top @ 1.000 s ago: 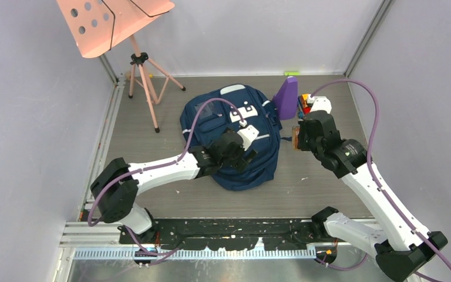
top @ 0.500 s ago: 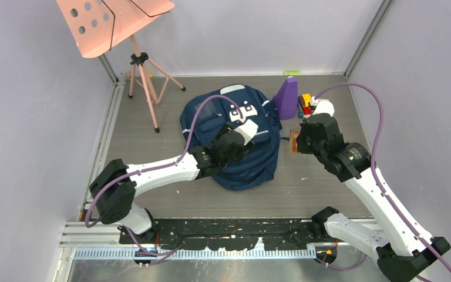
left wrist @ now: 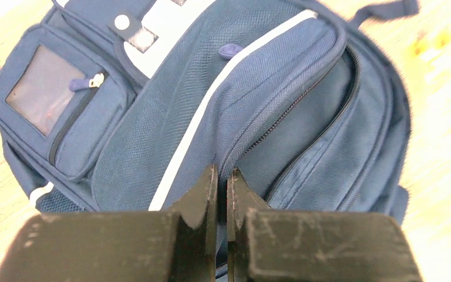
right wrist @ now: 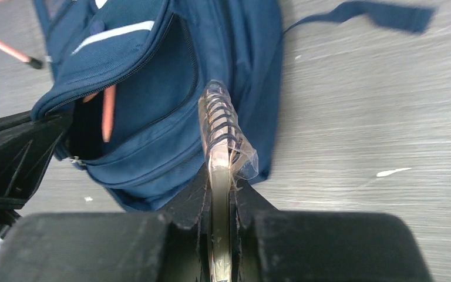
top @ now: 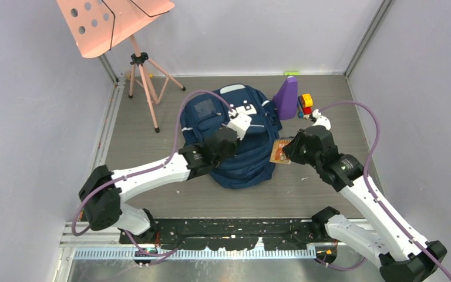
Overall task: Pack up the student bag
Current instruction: Place the stationery in the student bag.
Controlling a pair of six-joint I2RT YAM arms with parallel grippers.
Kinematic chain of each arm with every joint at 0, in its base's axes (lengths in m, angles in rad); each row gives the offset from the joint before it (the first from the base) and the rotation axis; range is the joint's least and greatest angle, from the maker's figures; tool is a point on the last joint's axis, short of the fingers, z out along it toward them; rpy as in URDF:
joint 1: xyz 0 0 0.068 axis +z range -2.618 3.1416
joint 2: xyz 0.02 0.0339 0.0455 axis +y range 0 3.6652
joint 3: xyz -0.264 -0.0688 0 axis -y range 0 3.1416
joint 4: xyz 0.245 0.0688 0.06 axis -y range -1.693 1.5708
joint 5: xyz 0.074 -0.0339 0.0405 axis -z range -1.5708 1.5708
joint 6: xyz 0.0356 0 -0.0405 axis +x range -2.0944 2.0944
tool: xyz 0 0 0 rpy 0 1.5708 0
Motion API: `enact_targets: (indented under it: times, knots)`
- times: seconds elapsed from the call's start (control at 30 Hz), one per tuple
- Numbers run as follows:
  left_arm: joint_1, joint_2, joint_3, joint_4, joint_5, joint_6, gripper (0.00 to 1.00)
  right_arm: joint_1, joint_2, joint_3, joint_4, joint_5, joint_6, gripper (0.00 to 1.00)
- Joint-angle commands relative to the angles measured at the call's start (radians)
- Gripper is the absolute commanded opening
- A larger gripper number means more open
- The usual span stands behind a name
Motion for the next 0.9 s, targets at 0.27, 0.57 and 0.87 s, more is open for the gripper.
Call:
enact_targets:
  times: [0.27, 0.57, 0.87]
  knots:
    - [0.010, -0.121, 0.039, 0.121, 0.241, -0.149, 0.00, -0.001, -0.072, -0.191, 0.408, -0.256, 0.455, 0.01]
    - [0.008, -0.092, 0.048, 0.157, 0.337, -0.228, 0.00, 0.016, -0.010, -0.271, 0.586, -0.171, 0.566, 0.01]
    - [0.008, -0.088, 0.051, 0.162, 0.339, -0.243, 0.00, 0.108, 0.016, -0.312, 0.522, 0.108, 0.655, 0.01]
